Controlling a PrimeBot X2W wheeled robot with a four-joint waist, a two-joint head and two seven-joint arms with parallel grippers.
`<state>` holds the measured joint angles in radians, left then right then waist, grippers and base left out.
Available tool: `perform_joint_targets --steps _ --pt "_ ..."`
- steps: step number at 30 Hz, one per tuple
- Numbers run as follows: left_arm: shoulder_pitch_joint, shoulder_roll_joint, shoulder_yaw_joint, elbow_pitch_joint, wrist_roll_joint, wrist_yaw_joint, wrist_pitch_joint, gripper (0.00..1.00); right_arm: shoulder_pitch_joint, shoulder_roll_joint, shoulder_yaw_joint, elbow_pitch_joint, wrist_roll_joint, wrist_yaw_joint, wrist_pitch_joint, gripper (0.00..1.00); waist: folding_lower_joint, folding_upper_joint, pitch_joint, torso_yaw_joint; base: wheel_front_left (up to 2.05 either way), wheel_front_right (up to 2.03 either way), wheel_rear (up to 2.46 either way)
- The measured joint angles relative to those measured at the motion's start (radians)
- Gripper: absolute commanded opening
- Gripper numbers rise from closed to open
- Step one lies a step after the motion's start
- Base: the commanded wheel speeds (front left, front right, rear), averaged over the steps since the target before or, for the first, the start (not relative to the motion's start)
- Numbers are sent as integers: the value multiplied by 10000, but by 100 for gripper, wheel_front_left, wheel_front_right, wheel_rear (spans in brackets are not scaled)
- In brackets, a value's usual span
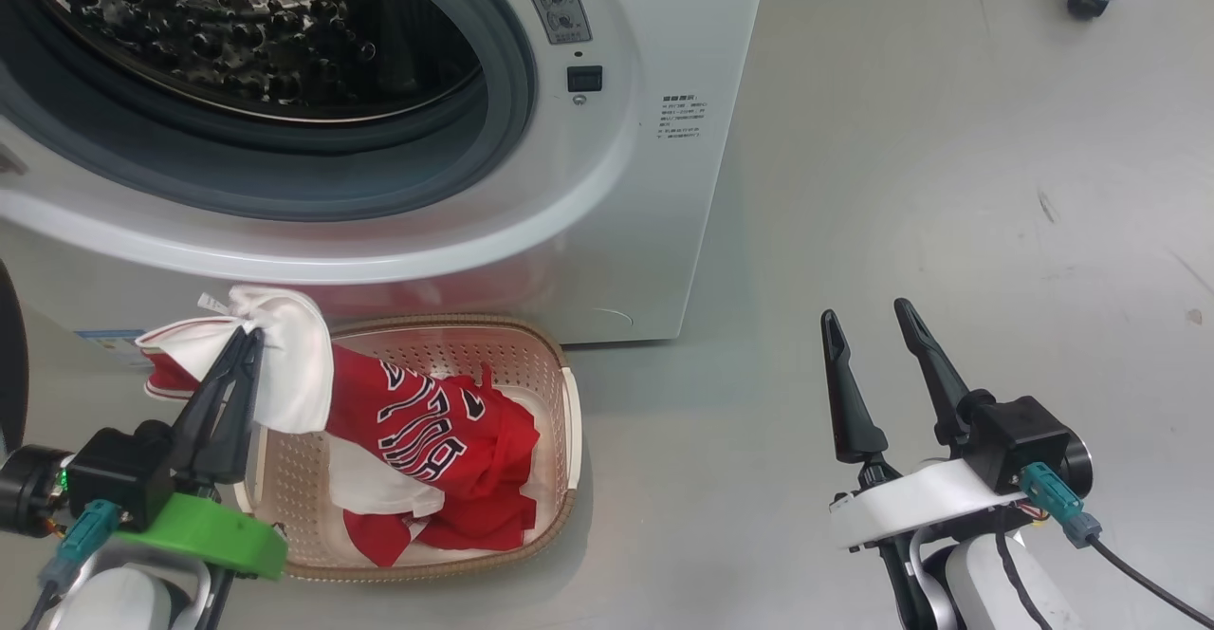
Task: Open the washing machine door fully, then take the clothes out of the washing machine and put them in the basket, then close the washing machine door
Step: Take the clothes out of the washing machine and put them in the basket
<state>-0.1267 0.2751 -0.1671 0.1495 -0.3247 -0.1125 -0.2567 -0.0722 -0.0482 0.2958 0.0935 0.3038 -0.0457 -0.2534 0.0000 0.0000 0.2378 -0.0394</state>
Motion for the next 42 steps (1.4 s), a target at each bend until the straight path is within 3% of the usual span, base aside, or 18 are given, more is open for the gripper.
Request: perform_joint_targets --steps 21,42 --pt "-1522 174 -1783 848 -38 -119 0 0 -606 -4 662 -422 19 -255 0 100 0 0 1540 -631 0 0 0" --pt "-2718 999 -2121 4316 -844 -132 625 0 -1113 -6 849 -771 -397 -550 0 100 0 0 3174 -1305 0 0 0"
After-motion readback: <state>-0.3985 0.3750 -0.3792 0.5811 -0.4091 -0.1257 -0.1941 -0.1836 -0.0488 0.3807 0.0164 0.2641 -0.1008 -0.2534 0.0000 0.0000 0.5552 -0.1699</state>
